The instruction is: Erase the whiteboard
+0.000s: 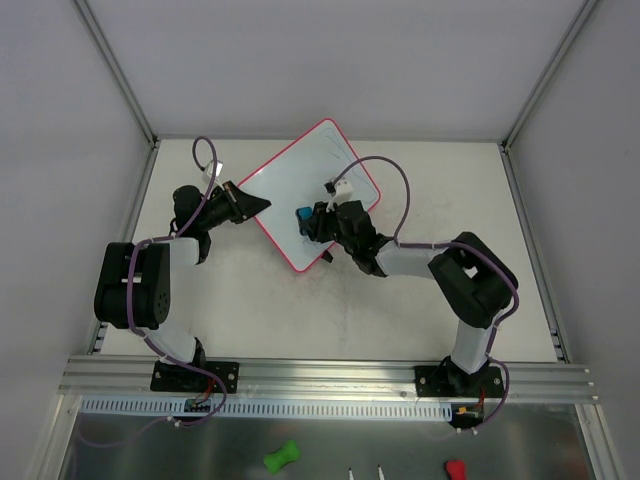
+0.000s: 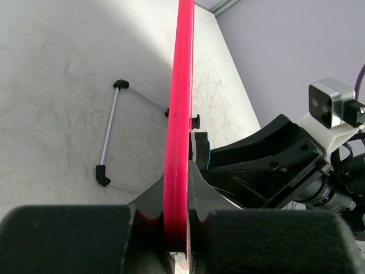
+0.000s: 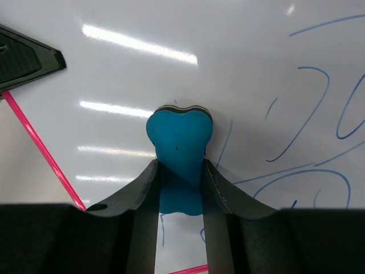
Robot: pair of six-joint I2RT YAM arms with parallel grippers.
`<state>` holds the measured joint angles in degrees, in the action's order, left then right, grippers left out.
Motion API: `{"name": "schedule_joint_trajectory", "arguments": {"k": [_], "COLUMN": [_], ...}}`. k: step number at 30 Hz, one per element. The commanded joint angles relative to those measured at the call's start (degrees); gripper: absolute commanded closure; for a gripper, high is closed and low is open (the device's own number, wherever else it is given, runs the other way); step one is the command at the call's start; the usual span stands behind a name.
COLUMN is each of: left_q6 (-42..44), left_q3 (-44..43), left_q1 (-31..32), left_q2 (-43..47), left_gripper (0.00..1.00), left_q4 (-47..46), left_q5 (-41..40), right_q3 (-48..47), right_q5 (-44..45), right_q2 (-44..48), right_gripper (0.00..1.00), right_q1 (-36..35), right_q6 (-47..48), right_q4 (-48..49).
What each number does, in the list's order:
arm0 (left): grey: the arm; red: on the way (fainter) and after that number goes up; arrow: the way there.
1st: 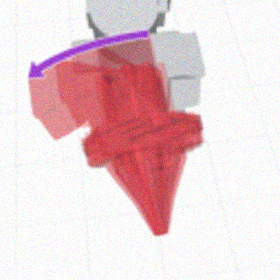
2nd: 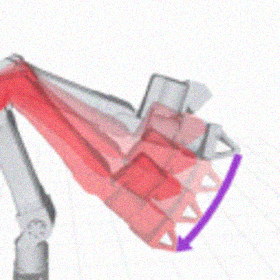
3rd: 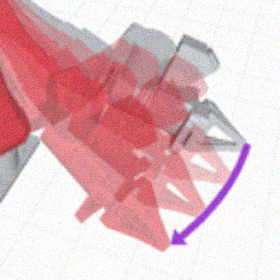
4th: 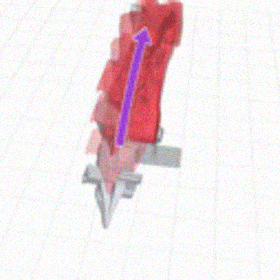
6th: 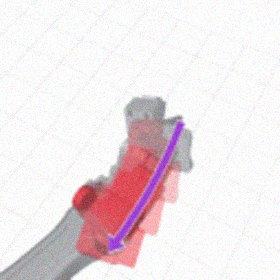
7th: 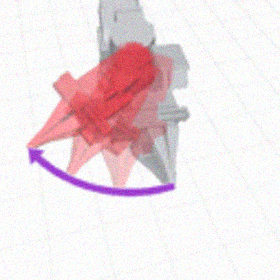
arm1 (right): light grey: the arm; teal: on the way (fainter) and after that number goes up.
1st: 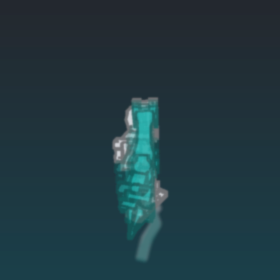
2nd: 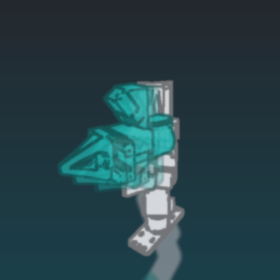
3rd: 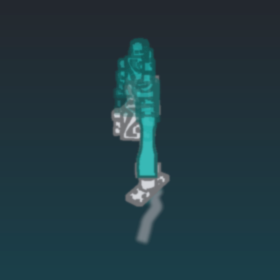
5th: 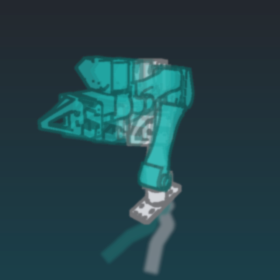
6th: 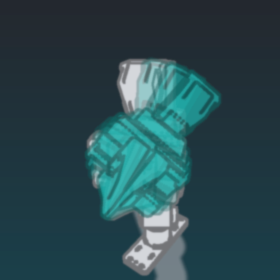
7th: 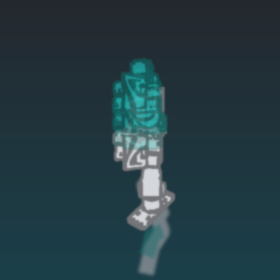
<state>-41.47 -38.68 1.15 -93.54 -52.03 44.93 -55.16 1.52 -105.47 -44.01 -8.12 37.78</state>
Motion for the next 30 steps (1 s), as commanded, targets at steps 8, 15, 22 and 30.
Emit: {"name": "schedule_joint_trajectory", "arguments": {"k": [8,15,22,30], "left_q6": [6.23,4.83,3.77,4.47], "left_q3": [-0.79,-1.32,-2.28,-2.81], "left_q1": [0.61,-0.09,-0.80,-0.80], "left_q2": [-0.51,-2.26,-3.23,-3.23], "left_gripper": [1.00,1.00,1.00,1.00], "left_q4": [0.96,-0.79,-1.32,0.17], "left_q5": [-2.04,0.42,3.15,3.24], "right_q3": [6.99,2.78,-0.21,-1.35], "right_q5": [8.86,4.91,1.03,-8.27], "right_q2": [-3.34,-3.34,-3.60,-5.88], "right_gripper": [1.00,1.00,1.00,1.00], "right_q1": [2.35,2.61,-1.24,-6.17], "right_q6": [-5.77,-1.20,7.23,13.12], "right_q4": [-10.18,-11.76,-11.50,-6.93]}}
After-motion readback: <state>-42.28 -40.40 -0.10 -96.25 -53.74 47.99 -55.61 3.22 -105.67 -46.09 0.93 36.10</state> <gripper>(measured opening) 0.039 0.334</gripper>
